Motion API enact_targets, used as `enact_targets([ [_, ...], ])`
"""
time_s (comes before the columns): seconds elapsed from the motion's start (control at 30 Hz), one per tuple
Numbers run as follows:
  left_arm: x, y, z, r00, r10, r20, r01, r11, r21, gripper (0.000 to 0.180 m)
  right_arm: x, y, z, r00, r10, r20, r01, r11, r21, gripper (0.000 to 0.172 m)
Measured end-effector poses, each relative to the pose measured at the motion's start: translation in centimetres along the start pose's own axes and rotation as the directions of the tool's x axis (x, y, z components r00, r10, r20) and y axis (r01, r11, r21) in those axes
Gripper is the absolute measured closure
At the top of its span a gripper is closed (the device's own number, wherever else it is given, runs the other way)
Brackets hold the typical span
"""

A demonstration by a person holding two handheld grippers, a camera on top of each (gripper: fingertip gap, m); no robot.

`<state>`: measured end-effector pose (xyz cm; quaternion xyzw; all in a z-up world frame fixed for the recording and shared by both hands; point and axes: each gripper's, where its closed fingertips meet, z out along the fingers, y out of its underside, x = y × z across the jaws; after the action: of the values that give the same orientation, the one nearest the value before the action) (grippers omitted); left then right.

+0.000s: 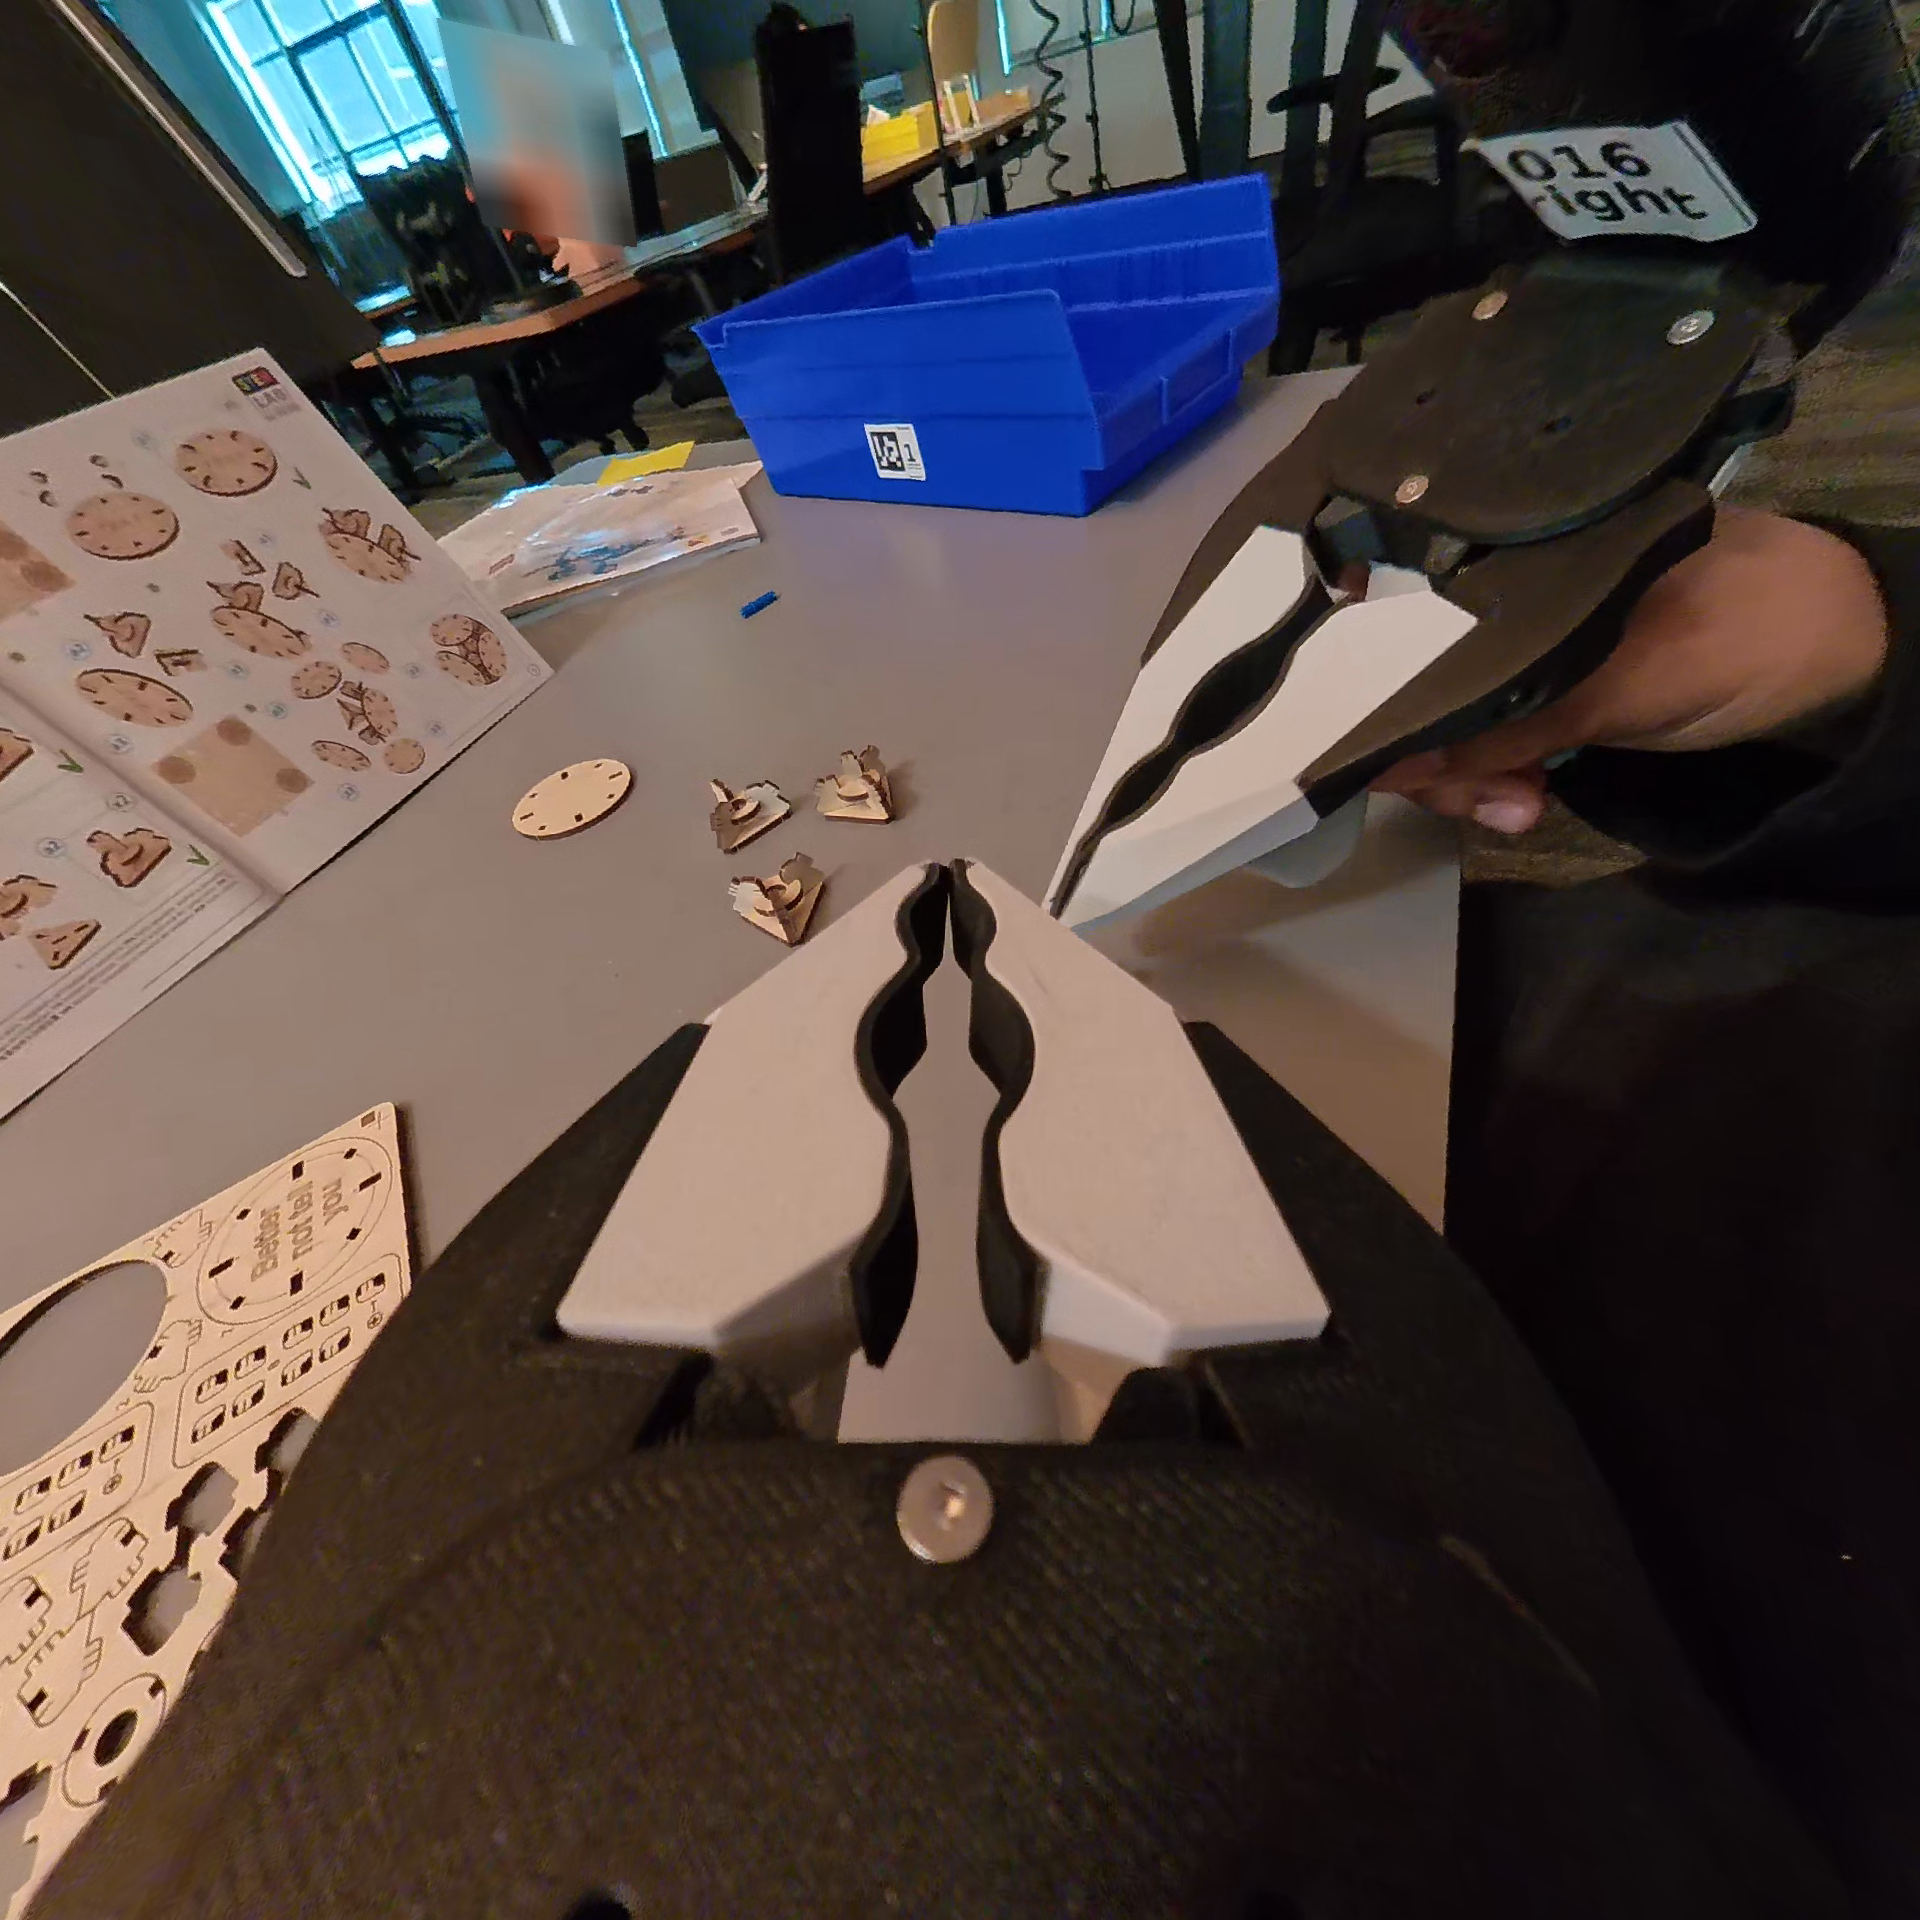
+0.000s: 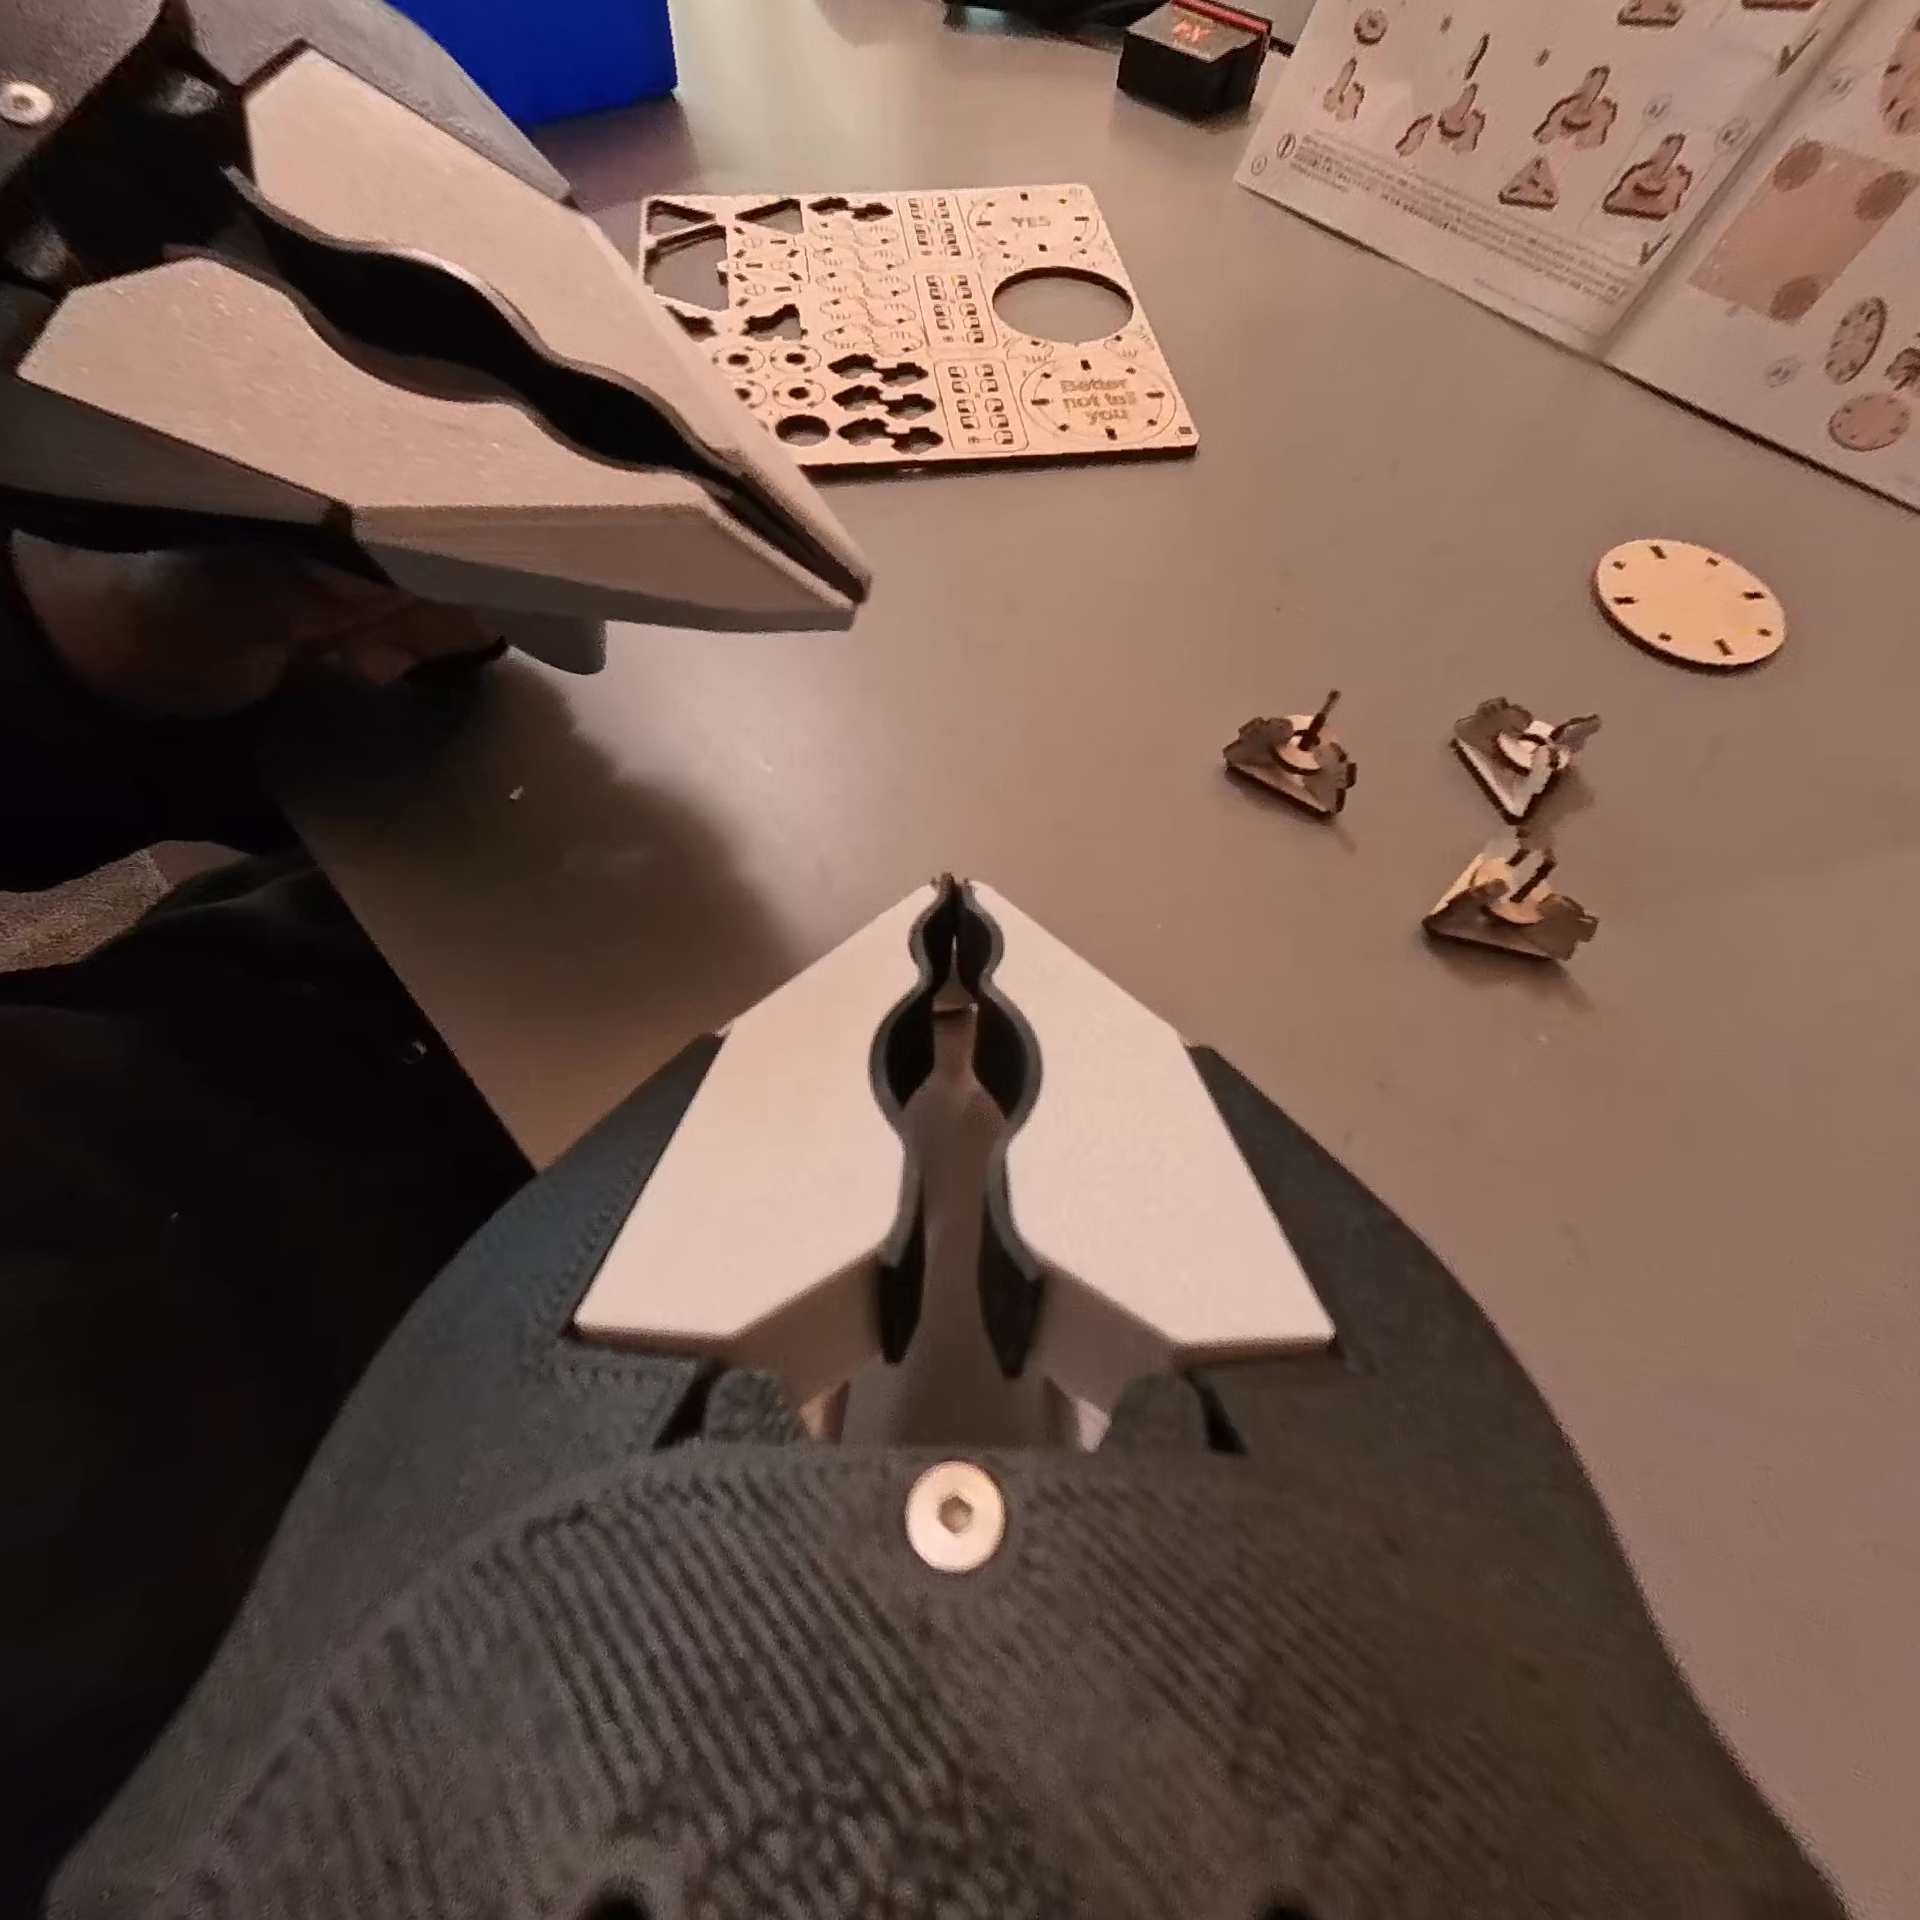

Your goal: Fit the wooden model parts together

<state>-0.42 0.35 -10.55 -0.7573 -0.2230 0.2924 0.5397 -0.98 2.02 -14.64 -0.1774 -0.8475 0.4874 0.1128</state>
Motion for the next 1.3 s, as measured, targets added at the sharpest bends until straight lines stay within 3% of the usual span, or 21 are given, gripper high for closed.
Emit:
enact_targets([
  [0.13,0.0,0.0,0.0,1.0,0.001,0.001,-0.001,1.0,-0.002,0.179,-0.1,-1.2,-0.5,1.0,0.014,0.007,-0.014,0.998,0.061,0.172],
  [0.27,-0.1,0.0,0.0,1.0,-0.003,0.001,0.003,1.0,-0.002,0.179,-0.6,1.5,1.0,1.0,-0.001,0.03,0.004,0.997,-0.077,0.172],
  [0.43,-0.1,0.0,0.0,1.0,-0.003,0.003,0.003,1.0,-0.001,0.179,-0.6,-1.0,-0.4,0.999,-0.035,-0.004,0.035,0.999,0.026,0.172],
  [0.8,0.3,0.3,0.3,1.0,0.022,0.0,-0.022,0.999,-0.025,0.179,-1.5,-0.5,-0.7,0.999,-0.019,0.037,0.018,1.0,0.024,0.172],
  [0.87,0.4,0.5,0.4,1.0,0.031,-0.005,-0.031,0.999,-0.042,0.18,-1.4,0.7,0.0,0.999,-0.018,0.037,0.019,0.999,-0.03,0.172],
  [1.0,1.2,2.2,1.2,0.997,0.066,-0.044,-0.072,0.985,-0.158,0.179,-1.3,-0.8,-1.1,0.999,-0.005,0.041,0.003,0.999,0.048,0.172],
  [1.03,1.7,3.4,1.4,0.996,0.034,-0.082,-0.053,0.969,-0.242,0.179,-1.1,-1.0,-1.5,0.999,-0.005,0.033,0.003,0.998,0.057,0.172],
  [1.13,4.9,5.9,1.7,0.932,-0.25,-0.262,0.109,0.883,-0.457,0.179,-0.7,-0.9,-1.8,0.999,0.011,0.03,-0.013,0.998,0.057,0.172],
  [1.3,3.5,5.2,2.3,0.939,-0.297,-0.175,0.201,0.885,-0.42,0.18,-1.1,0.4,-0.7,0.999,0.004,0.04,-0.004,1.0,0.008,0.172],
])
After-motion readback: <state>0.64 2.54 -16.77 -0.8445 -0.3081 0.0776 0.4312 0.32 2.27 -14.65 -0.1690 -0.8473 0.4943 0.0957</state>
